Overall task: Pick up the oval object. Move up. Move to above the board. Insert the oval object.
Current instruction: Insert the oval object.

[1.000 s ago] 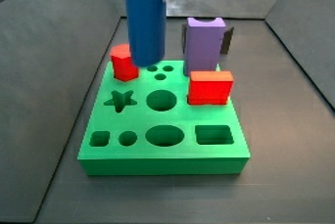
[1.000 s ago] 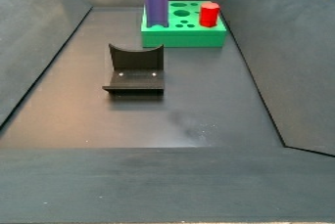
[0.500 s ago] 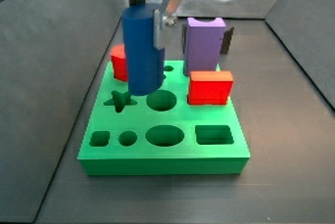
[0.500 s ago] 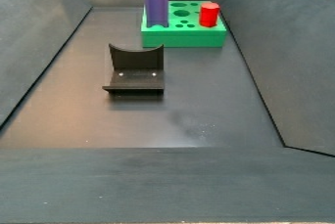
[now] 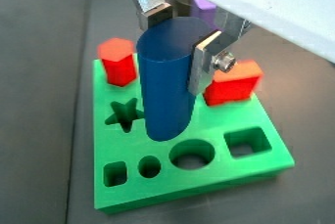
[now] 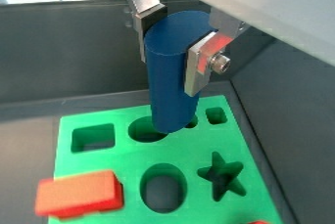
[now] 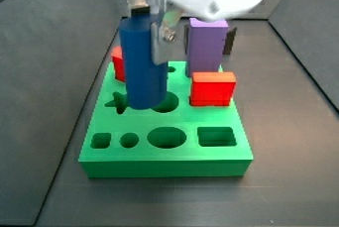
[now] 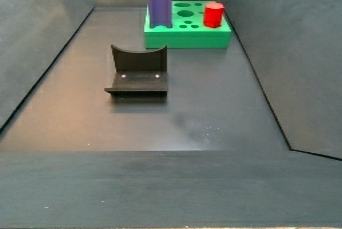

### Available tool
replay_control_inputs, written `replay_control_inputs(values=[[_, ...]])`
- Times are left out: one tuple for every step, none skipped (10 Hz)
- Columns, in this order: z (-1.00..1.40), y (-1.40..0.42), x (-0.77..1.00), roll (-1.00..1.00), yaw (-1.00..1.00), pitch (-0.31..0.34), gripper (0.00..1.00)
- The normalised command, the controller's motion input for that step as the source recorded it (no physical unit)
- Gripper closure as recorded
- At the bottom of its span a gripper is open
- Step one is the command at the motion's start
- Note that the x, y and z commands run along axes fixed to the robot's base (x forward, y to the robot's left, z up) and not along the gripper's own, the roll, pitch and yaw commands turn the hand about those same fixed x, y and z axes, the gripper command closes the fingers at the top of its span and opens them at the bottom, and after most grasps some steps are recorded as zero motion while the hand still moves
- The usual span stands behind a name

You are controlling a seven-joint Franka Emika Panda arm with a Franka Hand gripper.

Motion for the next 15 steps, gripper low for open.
replay_control_inputs(values=[[-0.11, -0.27, 0.04, 0.0, -0.95, 0.0, 1.0], [-0.08, -0.27, 0.05, 0.0, -0.93, 0.0, 1.0], [0.0, -0.29, 0.51, 0.0, -0.51, 0.0, 1.0], [-0.06, -0.2, 0.19, 0.0, 0.0, -0.019, 1.0], [-0.33, -0.16, 0.29, 0.0, -0.76, 0.0, 1.0], [-0.54, 0.0, 0.0, 0.0, -1.0, 0.0, 1.0], [-0.46, 0.0, 0.0, 0.0, -1.0, 0.0, 1.0], [0.0, 0.0, 0.01, 0.0, -0.14, -0.033, 1.0], [0.0, 0.0, 0.02, 0.0, 0.0, 0.0, 1.0], [-0.27, 0.0, 0.37, 0.0, -0.39, 0.0, 1.0], [-0.61, 0.09, 0.49, 0.14, -0.55, 0.073, 1.0], [0.0, 0.0, 0.02, 0.0, -0.08, 0.0, 1.0], [0.0, 0.0, 0.03, 0.0, 0.0, 0.0, 1.0], [-0.22, 0.05, 0.0, 0.03, -0.02, 0.001, 1.0], [-0.27, 0.01, 0.13, 0.04, 0.0, 0.021, 1.0]])
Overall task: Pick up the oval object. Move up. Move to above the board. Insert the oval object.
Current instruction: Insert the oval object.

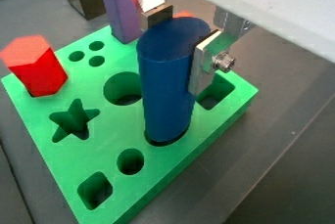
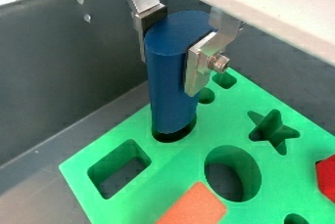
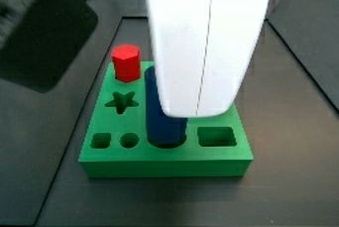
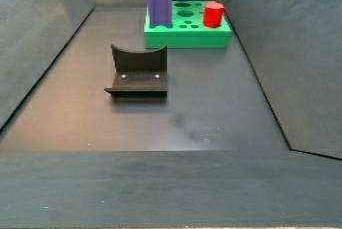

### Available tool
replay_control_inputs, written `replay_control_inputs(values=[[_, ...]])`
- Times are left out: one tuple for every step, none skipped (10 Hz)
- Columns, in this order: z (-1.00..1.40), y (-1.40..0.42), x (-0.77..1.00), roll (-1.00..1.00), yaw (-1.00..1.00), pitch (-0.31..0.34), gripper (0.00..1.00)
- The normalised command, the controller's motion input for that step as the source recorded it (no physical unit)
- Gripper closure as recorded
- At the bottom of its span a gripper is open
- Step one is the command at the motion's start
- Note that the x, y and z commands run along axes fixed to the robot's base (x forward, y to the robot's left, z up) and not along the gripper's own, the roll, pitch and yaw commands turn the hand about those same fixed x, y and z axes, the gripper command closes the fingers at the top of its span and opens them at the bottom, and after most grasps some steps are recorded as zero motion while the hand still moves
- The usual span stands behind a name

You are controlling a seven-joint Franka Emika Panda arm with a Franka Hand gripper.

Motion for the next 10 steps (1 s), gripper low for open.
replay_control_inputs(values=[[-0.34, 0.0, 0.08, 0.06, 0.0, 0.0, 1.0], [-0.4, 0.0, 0.17, 0.08, 0.0, 0.011, 1.0], [-0.47, 0.0, 0.09, 0.1, 0.0, 0.0, 1.0], [-0.54, 0.0, 0.07, 0.12, 0.0, 0.0, 1.0], [-0.59, 0.0, 0.16, 0.12, -0.01, 0.0, 1.0], [-0.66, -0.03, 0.15, 0.11, -0.03, -0.003, 1.0], [-0.77, -0.01, 0.18, 0.13, -0.02, 0.0, 1.0], [-0.72, 0.0, 0.11, 0.17, 0.0, 0.0, 1.0], [0.0, 0.0, 0.0, 0.0, 0.0, 0.004, 1.0], [0.0, 0.0, 0.0, 0.0, 0.0, 0.0, 1.0]])
